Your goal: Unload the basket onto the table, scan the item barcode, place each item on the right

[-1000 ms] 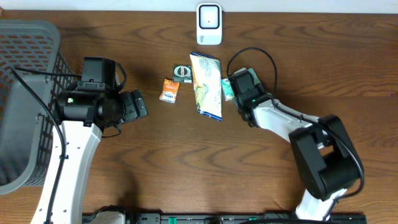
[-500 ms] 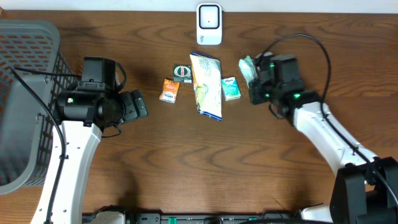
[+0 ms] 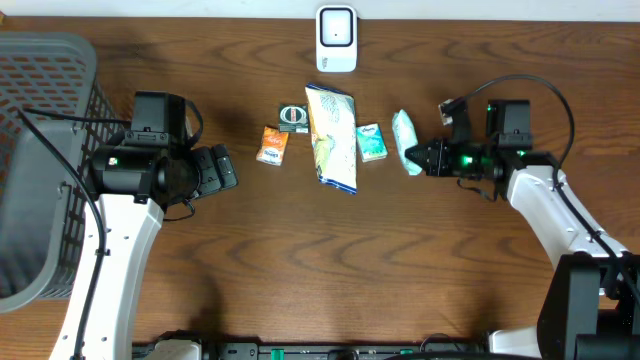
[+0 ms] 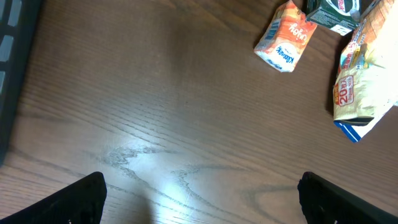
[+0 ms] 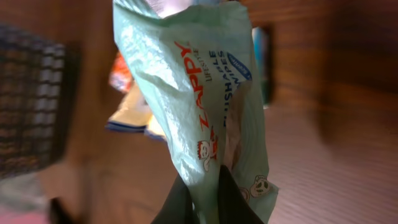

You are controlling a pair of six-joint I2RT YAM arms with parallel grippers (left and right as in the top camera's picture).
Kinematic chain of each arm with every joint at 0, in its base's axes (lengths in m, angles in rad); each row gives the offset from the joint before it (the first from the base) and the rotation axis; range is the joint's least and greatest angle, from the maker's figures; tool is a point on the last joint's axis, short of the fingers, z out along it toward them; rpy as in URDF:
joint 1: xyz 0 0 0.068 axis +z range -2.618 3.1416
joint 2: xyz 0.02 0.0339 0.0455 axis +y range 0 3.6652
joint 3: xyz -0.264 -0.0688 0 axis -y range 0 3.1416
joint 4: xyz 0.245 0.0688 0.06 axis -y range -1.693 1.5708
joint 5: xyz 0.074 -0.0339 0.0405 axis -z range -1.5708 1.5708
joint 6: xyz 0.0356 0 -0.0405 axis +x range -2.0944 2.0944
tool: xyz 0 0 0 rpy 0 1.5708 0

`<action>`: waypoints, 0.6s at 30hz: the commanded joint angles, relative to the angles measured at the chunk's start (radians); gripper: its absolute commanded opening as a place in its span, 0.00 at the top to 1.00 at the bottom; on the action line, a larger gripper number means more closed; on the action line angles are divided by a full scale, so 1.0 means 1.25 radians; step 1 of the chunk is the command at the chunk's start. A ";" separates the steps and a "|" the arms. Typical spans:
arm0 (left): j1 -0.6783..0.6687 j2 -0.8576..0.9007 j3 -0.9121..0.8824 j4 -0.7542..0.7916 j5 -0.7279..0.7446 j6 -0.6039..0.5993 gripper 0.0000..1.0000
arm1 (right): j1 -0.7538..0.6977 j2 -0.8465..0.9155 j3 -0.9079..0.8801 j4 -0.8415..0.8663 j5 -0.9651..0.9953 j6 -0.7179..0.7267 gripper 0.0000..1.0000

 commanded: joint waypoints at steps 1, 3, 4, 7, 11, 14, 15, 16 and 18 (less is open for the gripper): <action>0.004 0.000 0.001 -0.004 -0.002 -0.007 0.02 | -0.001 0.003 -0.049 0.037 -0.162 0.053 0.99; 0.004 0.000 0.001 -0.004 -0.002 -0.007 0.02 | -0.001 0.003 -0.077 0.070 -0.158 0.104 0.99; 0.004 0.000 0.001 -0.004 -0.002 -0.007 0.02 | -0.002 0.004 -0.092 0.087 -0.144 0.122 0.99; 0.004 0.000 0.001 -0.004 -0.002 -0.007 0.02 | -0.014 0.004 -0.131 0.129 -0.092 0.197 0.99; 0.004 0.000 0.001 -0.004 -0.002 -0.007 0.03 | -0.043 0.006 -0.182 0.208 -0.079 0.290 0.99; 0.004 0.000 0.001 -0.004 -0.002 -0.007 0.02 | -0.053 0.006 -0.207 0.251 -0.091 0.360 0.99; 0.004 0.000 0.001 -0.004 -0.002 -0.007 0.02 | -0.053 0.006 -0.210 0.254 -0.111 0.370 0.98; 0.004 0.000 0.001 -0.004 -0.002 -0.007 0.02 | -0.052 0.006 -0.211 0.255 -0.138 0.372 0.97; 0.004 0.000 0.001 -0.004 -0.002 -0.007 0.02 | -0.050 0.006 -0.213 0.254 -0.202 0.372 0.96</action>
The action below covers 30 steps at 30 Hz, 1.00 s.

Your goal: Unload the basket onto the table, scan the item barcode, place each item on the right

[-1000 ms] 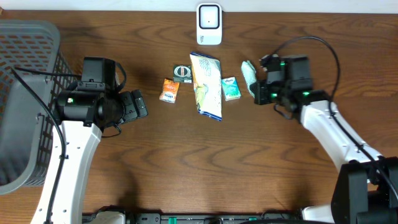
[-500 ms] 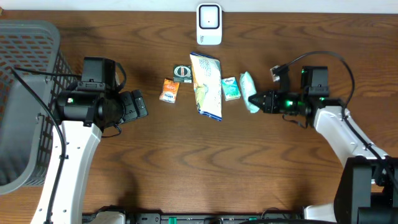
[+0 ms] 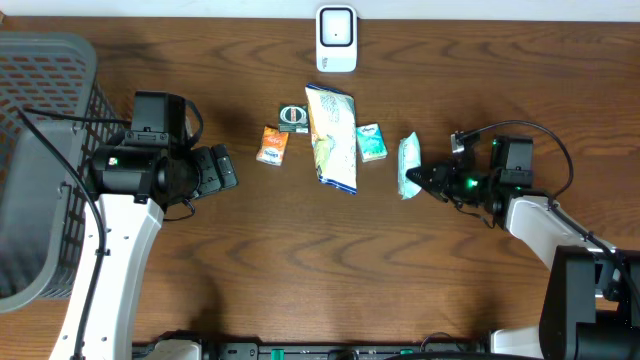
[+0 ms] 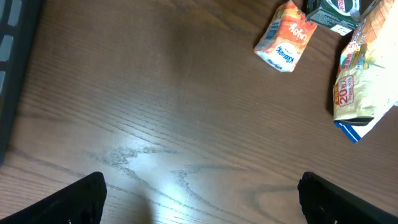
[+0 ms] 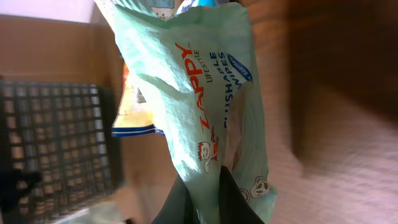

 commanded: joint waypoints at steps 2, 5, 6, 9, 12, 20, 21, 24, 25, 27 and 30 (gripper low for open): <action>0.004 0.000 0.001 -0.004 -0.002 -0.007 0.02 | 0.006 0.005 -0.005 0.005 -0.153 0.052 0.96; 0.004 0.000 0.001 -0.004 -0.002 -0.007 0.02 | 0.011 0.005 -0.009 0.005 -0.131 0.049 0.92; 0.004 0.000 0.001 -0.004 -0.002 -0.007 0.02 | 0.011 0.005 -0.011 0.005 -0.107 0.049 0.92; 0.004 0.000 0.001 -0.004 -0.002 -0.007 0.02 | 0.011 0.005 -0.029 0.010 -0.020 0.053 0.92; 0.004 0.000 0.001 -0.004 -0.002 -0.007 0.03 | 0.011 0.005 -0.042 0.015 0.022 0.052 0.92; 0.004 0.000 0.001 -0.004 -0.002 -0.007 0.03 | 0.012 0.005 -0.043 0.021 0.071 0.062 0.99; 0.004 0.000 0.001 -0.004 -0.002 -0.007 0.02 | 0.014 0.005 -0.043 0.023 0.071 0.077 0.99; 0.004 0.000 0.001 -0.004 -0.002 -0.007 0.02 | 0.031 0.005 -0.043 0.057 0.042 0.118 0.99; 0.004 0.000 0.001 -0.004 -0.002 -0.007 0.02 | 0.038 0.005 -0.043 0.072 0.029 0.128 0.99; 0.004 0.000 0.001 -0.004 -0.002 -0.007 0.02 | 0.060 0.005 -0.043 0.122 -0.003 0.146 0.98; 0.004 0.000 0.001 -0.004 -0.002 -0.007 0.03 | 0.088 0.005 -0.043 0.160 -0.019 0.181 0.97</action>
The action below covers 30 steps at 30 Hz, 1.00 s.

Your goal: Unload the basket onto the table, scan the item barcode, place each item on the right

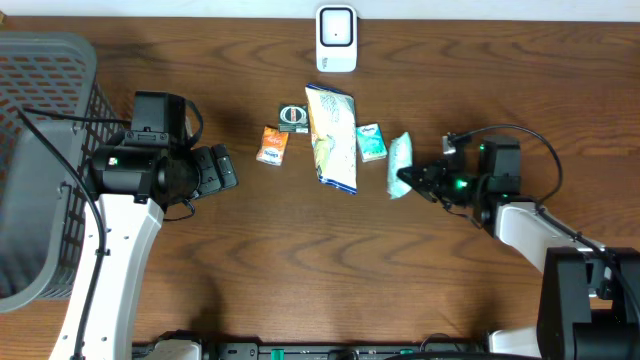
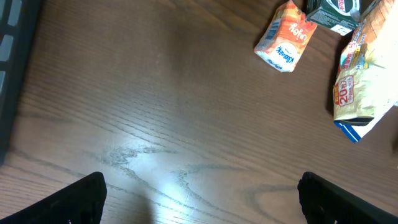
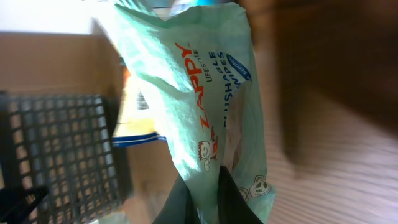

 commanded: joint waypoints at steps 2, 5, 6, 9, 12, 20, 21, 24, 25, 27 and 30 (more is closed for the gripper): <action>0.004 0.000 0.001 -0.004 -0.002 -0.007 0.02 | 0.052 0.005 -0.001 0.025 -0.052 0.061 0.97; 0.004 0.000 0.001 -0.004 -0.002 -0.007 0.02 | 0.077 0.006 -0.003 0.016 -0.035 0.061 0.97; 0.004 0.000 0.001 -0.004 -0.002 -0.007 0.02 | 0.081 0.006 -0.005 0.016 -0.027 0.061 0.96; 0.004 0.000 0.001 -0.004 -0.002 -0.007 0.02 | 0.084 0.006 -0.013 0.016 -0.005 0.061 0.96; 0.004 0.000 0.001 -0.004 -0.002 -0.007 0.02 | 0.084 0.006 -0.024 0.016 0.032 0.060 0.96; 0.004 0.000 0.001 -0.004 -0.002 -0.007 0.02 | 0.083 0.006 -0.057 0.015 0.124 0.053 0.93; 0.004 0.000 0.001 -0.004 -0.002 -0.007 0.02 | 0.083 0.006 -0.057 0.011 0.133 0.042 0.91; 0.004 0.000 0.001 -0.004 -0.002 -0.007 0.02 | 0.080 0.006 -0.057 -0.016 0.199 -0.014 0.76; 0.004 0.000 0.001 -0.004 -0.002 -0.007 0.03 | 0.075 0.006 -0.057 -0.024 0.221 -0.027 0.70; 0.004 0.000 0.001 -0.004 -0.002 -0.007 0.03 | 0.063 0.006 -0.057 -0.026 0.226 -0.035 0.61; 0.004 0.000 0.001 -0.004 -0.002 -0.007 0.02 | 0.035 0.004 -0.053 -0.022 0.183 -0.035 0.51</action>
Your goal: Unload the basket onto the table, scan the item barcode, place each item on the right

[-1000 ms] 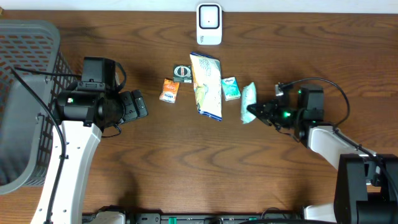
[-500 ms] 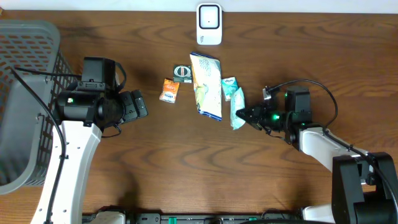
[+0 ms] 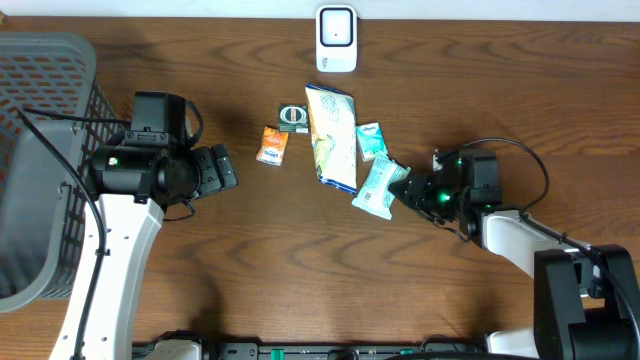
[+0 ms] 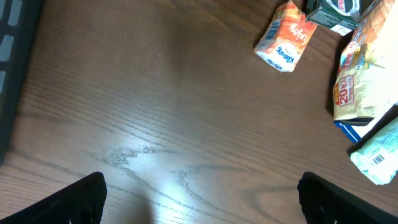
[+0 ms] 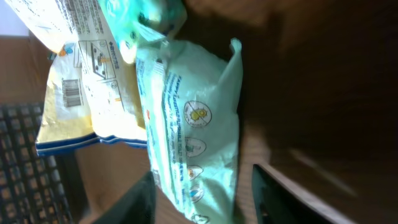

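Note:
The pale green wipes pack (image 3: 379, 188) lies flat on the table below the snack bag, with a barcode showing on its end (image 4: 375, 160). My right gripper (image 3: 408, 190) is just to its right and stands open. In the right wrist view the pack (image 5: 196, 134) lies between the spread fingers (image 5: 138, 200), held by neither. The white scanner (image 3: 336, 40) stands at the table's far edge. My left gripper (image 3: 226, 167) is open over bare wood at the left, with nothing between its fingers (image 4: 74, 198).
A yellow snack bag (image 3: 331, 137), a small teal pack (image 3: 371, 142), a dark box (image 3: 293, 117) and an orange tissue pack (image 3: 271, 145) lie in a row below the scanner. A grey mesh basket (image 3: 40, 150) fills the far left.
My right gripper has opened and let go of the wipes pack. The pack now lies flat, lower and further left, below the snack bag. The left arm has not moved.
My right gripper was shut on the wipes pack, holding it upright to the right of the row of items. At each later moment it held the pack lower and further left. Now the pack lies released on the table. The left arm stayed still throughout.

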You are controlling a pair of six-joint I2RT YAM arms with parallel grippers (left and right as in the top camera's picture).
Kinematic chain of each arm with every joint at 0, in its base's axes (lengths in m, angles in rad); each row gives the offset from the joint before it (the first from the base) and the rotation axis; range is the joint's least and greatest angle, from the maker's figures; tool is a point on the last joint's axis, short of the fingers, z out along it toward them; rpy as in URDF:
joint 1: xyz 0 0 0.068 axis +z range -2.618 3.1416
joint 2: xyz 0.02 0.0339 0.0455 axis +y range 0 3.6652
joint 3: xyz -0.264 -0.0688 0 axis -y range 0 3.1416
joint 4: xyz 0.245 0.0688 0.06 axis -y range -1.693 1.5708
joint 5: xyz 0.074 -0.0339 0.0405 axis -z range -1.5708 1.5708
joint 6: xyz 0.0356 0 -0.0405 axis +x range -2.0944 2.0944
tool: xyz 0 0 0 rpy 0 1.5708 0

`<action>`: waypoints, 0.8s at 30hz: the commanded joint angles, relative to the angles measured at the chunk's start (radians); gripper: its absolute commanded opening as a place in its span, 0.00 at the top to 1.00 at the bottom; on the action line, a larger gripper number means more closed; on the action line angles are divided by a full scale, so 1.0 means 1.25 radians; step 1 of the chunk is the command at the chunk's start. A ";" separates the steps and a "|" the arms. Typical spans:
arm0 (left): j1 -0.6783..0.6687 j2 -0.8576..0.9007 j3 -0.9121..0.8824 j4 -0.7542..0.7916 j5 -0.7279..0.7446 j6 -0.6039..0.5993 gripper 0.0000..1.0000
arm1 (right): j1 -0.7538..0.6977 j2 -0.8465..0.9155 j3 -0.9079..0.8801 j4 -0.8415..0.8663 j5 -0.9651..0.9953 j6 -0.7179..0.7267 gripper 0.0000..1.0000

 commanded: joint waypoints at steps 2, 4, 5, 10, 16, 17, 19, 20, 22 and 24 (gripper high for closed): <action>0.004 0.000 0.001 -0.004 -0.002 -0.007 0.02 | -0.048 0.001 0.004 0.005 -0.030 -0.029 0.43; 0.004 0.000 0.001 -0.004 -0.002 -0.007 0.02 | -0.071 -0.003 0.007 0.012 -0.061 -0.029 0.41; 0.004 0.000 0.001 -0.004 -0.002 -0.007 0.02 | -0.083 -0.005 0.008 0.021 -0.078 -0.029 0.40; 0.004 0.000 0.001 -0.004 -0.002 -0.007 0.02 | -0.117 -0.008 0.008 0.085 -0.135 -0.025 0.38; 0.004 0.000 0.001 -0.004 -0.002 -0.007 0.03 | -0.099 -0.008 0.008 0.105 -0.049 -0.023 0.41; 0.004 0.000 0.001 -0.004 -0.002 -0.007 0.02 | -0.092 -0.008 0.008 0.103 -0.026 -0.023 0.41; 0.004 0.000 0.001 -0.004 -0.002 -0.007 0.02 | -0.077 -0.008 0.008 0.100 0.013 -0.023 0.42; 0.004 0.000 0.001 -0.004 -0.002 -0.007 0.02 | -0.067 -0.008 0.008 0.099 0.031 -0.023 0.42; 0.004 0.000 0.001 -0.004 -0.002 -0.007 0.02 | -0.046 -0.008 0.008 0.093 0.061 -0.023 0.42; 0.004 0.000 0.001 -0.004 -0.002 -0.007 0.02 | -0.022 -0.008 0.008 0.083 0.103 -0.023 0.42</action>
